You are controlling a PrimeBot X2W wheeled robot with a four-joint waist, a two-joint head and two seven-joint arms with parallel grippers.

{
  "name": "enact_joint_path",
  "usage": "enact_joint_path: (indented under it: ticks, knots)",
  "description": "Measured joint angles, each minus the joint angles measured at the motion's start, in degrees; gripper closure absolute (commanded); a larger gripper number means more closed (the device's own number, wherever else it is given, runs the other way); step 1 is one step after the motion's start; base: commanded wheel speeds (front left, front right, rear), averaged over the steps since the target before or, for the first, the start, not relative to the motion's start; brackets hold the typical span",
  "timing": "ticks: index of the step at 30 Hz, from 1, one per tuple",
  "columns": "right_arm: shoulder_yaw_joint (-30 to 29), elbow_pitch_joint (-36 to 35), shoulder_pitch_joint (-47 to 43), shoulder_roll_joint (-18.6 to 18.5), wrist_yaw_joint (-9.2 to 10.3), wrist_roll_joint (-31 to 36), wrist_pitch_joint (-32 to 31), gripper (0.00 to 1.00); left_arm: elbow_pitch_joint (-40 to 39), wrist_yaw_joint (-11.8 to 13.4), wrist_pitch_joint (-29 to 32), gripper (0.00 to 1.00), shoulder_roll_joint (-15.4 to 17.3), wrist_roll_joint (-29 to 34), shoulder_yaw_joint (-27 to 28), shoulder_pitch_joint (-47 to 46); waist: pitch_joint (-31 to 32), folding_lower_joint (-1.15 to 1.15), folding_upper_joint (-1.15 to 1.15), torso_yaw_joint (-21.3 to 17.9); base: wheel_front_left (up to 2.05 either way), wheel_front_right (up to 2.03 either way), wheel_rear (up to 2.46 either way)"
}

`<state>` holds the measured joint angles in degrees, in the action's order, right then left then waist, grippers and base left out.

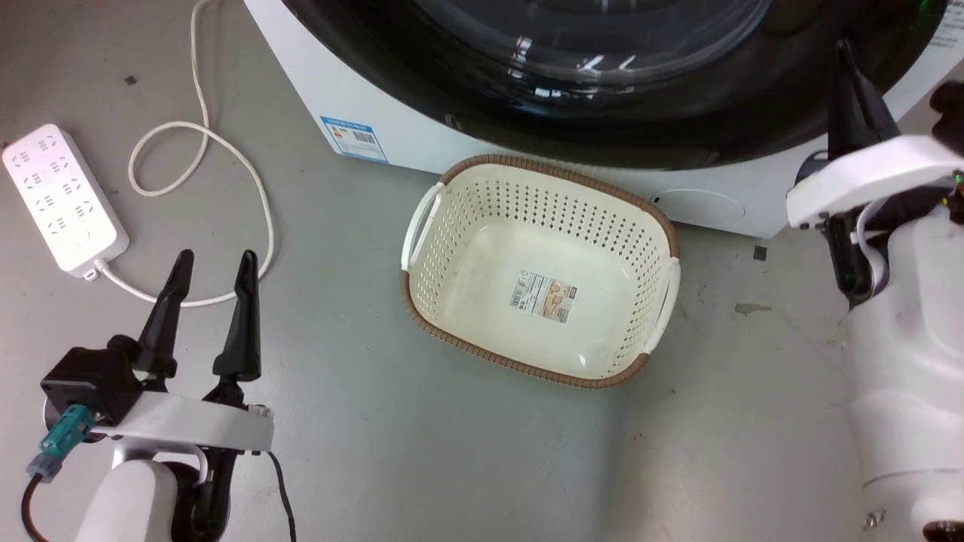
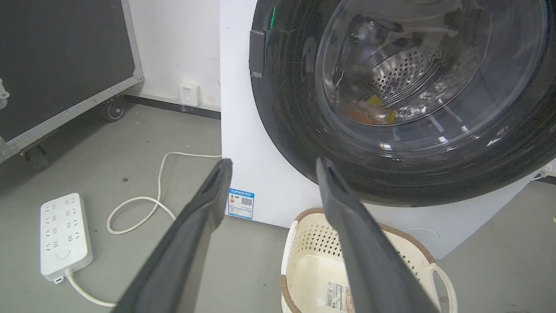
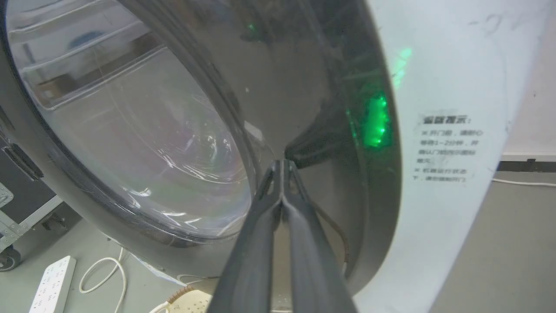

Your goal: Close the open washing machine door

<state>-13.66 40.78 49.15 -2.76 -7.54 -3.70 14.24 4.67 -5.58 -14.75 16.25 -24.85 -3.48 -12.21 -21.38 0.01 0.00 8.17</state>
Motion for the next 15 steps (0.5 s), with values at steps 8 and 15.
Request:
enact_joint_path:
  ticks: [8, 15]
  knots:
    - [-1.54, 3.10, 3.98, 0.15, -0.03, 1.64, 0.27, 1.00, 0.88, -0.76, 0.00, 0.00, -0.87, 0.55, 0.78, -0.79, -1.14, 0.00, 0.00, -0.31, 0.00, 0.00, 0.00]
    - [0.71, 1.48, 3.92, 0.31, -0.04, 0.31, 0.46, 1.00, 1.91, -1.18, 0.00, 0.00, -1.21, 1.07, 1.30, -0.80, 0.23, 0.00, 0.00, -1.01, 0.00, 0.00, 0.00]
